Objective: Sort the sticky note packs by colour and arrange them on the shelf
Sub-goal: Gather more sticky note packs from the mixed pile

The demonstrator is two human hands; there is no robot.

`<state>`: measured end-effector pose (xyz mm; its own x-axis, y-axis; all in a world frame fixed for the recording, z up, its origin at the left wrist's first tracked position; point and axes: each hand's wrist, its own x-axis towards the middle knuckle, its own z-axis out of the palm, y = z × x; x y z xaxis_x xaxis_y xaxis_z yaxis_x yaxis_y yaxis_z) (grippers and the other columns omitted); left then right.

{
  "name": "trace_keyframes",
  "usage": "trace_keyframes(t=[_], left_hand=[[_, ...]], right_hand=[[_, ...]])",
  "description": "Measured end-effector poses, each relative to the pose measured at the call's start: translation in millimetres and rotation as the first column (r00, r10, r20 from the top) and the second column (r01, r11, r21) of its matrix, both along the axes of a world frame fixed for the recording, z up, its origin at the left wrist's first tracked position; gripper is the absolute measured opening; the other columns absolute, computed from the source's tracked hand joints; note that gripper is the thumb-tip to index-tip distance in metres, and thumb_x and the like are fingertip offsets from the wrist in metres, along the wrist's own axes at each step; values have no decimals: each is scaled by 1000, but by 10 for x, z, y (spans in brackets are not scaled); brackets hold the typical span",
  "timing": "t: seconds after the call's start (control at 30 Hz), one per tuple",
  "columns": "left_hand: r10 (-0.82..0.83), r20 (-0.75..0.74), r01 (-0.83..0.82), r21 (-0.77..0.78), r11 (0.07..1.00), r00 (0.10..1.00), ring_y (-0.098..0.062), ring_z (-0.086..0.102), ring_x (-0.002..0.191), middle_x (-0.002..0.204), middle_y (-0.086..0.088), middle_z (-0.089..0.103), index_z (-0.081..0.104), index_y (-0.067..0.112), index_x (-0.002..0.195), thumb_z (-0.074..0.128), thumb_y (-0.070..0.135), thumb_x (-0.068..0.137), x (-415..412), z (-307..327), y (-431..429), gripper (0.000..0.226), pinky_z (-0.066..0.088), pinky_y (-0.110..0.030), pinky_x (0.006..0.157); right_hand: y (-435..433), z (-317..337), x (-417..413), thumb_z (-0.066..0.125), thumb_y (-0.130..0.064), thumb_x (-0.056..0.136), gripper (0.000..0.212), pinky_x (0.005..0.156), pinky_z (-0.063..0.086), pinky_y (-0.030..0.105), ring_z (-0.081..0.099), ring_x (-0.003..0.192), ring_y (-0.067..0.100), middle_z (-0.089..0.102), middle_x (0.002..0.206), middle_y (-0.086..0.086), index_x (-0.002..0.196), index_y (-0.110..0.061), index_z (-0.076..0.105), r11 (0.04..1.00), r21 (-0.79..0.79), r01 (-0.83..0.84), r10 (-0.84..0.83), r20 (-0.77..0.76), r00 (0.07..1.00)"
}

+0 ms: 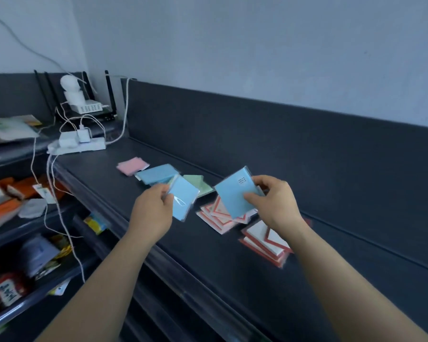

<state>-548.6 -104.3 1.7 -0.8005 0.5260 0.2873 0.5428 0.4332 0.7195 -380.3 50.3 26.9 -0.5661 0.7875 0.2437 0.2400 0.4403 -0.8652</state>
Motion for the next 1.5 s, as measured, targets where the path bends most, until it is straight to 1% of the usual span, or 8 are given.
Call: trace_keyframes(t=[0.17,0.33,0.7,0.87,1.13,1.27,1.4,1.5], left_hand=[[17,-38,-17,14,1000,999,-22,50,79,91,-13,60,54,13,91,46,14,98,-628,17,125,11,40,-36,71],[6,-68,-5,10,1000,998,-23,47,75,80,-14,57,54,1,84,45,10,97,-1304,51,376,18,27,-30,60],[-157,-91,128,-267,955,983,-22,52,80,97,-14,66,66,4,94,46,14,96,-2318,-280,773,22,38,-31,70],[-252,-97,224,-232,946,963,-22,56,89,112,-13,58,69,9,103,50,15,95,-2470,-329,720,22,43,-29,80],[-282,-202,260,-127,957,938,-8,49,90,116,-2,60,65,14,118,41,16,101,-2613,-243,455,30,35,-21,72],[-315,-237,303,-87,949,919,-11,53,95,116,-1,59,65,15,120,45,19,100,-2637,-224,389,28,37,-20,75],[-321,-287,312,-77,947,903,-14,54,102,113,1,59,65,15,118,46,20,99,-2649,-223,358,27,40,-22,77],[-342,-317,333,-84,939,885,-15,53,103,112,2,60,64,16,119,47,21,98,-2606,-203,356,27,39,-23,78]], right_hand=[[120,-24,-486,62,-13,90,17,58,50,17,60,81,2,59,89,-19,102,-25,61,1000,-15,-13,13,12,1000],[172,-25,-1018,64,-11,88,16,66,55,22,62,82,3,62,89,-17,99,-24,64,999,-22,33,-34,-28,999],[154,-34,-1973,66,-15,87,14,54,50,21,65,71,7,66,86,-12,98,-24,66,983,-88,159,-161,-26,987],[129,-96,-2291,67,-15,86,14,62,51,20,64,78,7,67,89,-11,99,-21,67,979,-108,175,-177,-12,984],[77,-213,-2775,71,-18,82,26,80,58,37,68,86,17,69,99,1,107,-13,65,965,-213,151,-139,72,988],[46,-261,-2909,66,-20,85,15,54,48,27,57,61,16,69,85,10,92,-6,69,983,-85,164,-138,248,959],[3,-288,-2948,62,-23,83,22,52,35,28,42,57,17,51,66,7,77,-2,60,981,93,168,-191,402,896],[-75,-245,-2905,58,-27,86,17,57,41,29,52,71,20,54,79,0,83,-11,60,962,228,149,-241,460,855]])
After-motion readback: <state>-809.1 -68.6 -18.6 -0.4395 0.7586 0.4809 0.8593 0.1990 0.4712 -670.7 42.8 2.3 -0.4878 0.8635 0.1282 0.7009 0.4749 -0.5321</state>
